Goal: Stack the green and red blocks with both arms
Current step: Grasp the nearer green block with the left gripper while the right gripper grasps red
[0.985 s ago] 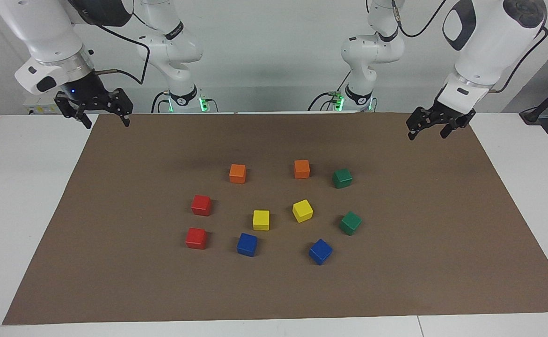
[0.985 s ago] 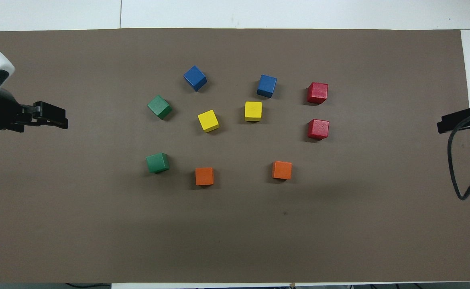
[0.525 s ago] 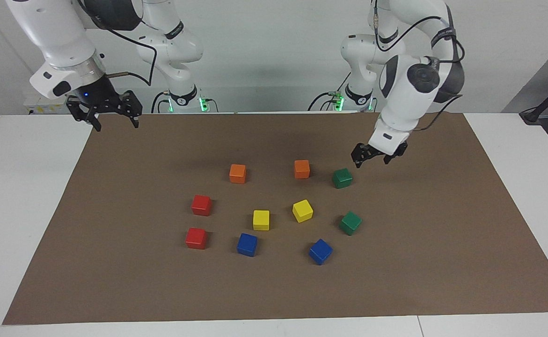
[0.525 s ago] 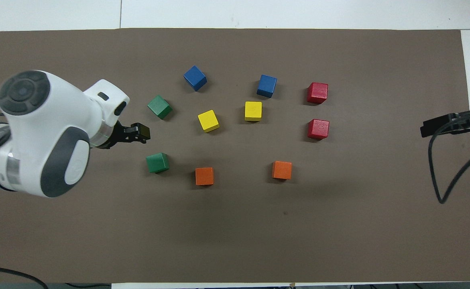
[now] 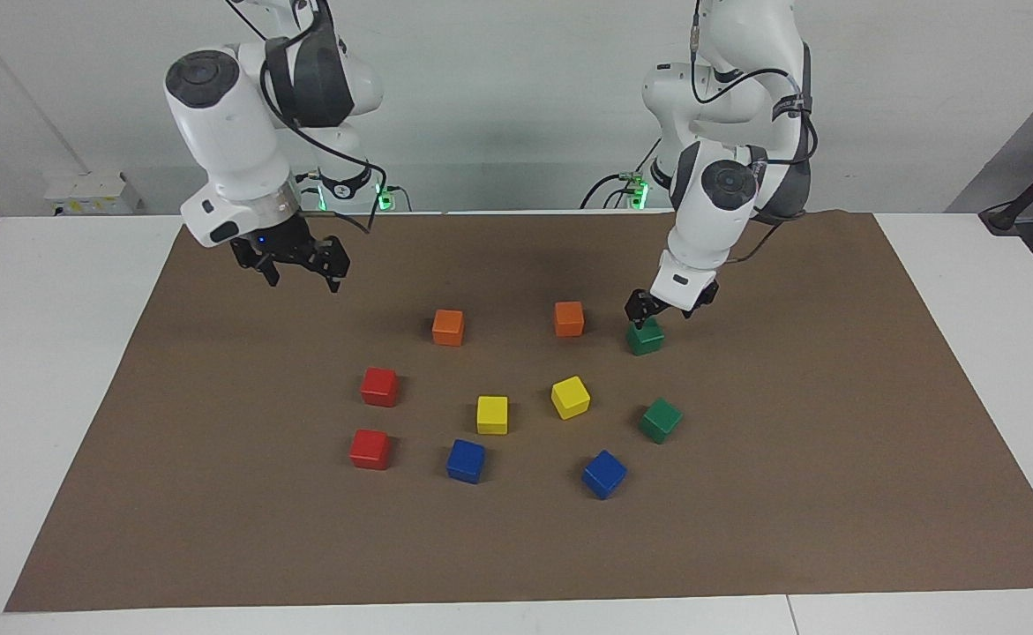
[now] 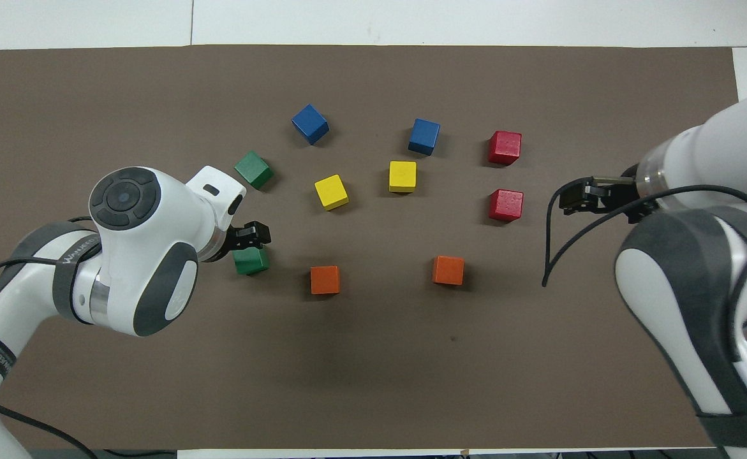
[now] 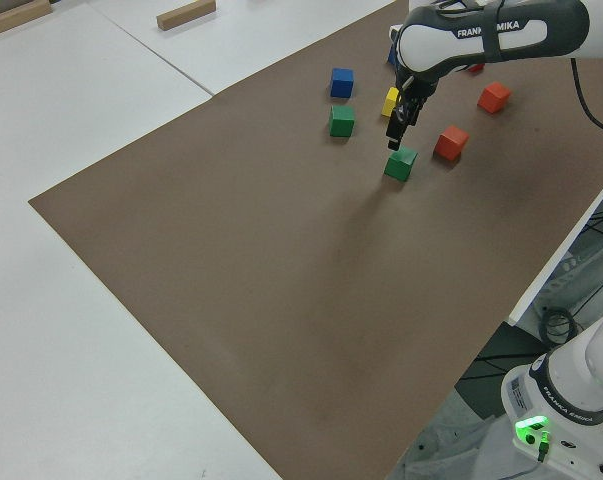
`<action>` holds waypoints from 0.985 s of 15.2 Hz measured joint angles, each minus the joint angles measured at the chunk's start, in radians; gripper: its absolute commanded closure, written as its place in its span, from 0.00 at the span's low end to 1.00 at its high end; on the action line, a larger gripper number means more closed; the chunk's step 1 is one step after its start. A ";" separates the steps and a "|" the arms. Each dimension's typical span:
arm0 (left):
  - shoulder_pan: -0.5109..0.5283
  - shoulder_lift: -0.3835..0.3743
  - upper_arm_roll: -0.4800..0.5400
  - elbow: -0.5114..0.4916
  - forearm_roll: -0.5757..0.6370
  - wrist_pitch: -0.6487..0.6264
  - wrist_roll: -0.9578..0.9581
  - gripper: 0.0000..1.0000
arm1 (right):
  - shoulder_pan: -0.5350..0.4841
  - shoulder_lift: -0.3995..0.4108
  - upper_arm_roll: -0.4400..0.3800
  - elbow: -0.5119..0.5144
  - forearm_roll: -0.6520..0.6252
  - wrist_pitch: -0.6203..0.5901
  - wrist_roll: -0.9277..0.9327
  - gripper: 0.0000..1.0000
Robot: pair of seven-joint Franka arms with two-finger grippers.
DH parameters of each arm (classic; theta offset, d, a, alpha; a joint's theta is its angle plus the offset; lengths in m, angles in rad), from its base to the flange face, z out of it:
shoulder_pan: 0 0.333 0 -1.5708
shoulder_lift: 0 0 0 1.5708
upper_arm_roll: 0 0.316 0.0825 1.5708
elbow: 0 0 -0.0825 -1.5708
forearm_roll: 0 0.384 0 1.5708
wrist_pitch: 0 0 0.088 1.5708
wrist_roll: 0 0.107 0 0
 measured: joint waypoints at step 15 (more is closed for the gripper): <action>-0.016 0.039 0.004 -0.060 0.000 0.110 -0.065 0.00 | 0.071 0.298 0.001 -0.007 0.000 0.317 0.237 0.00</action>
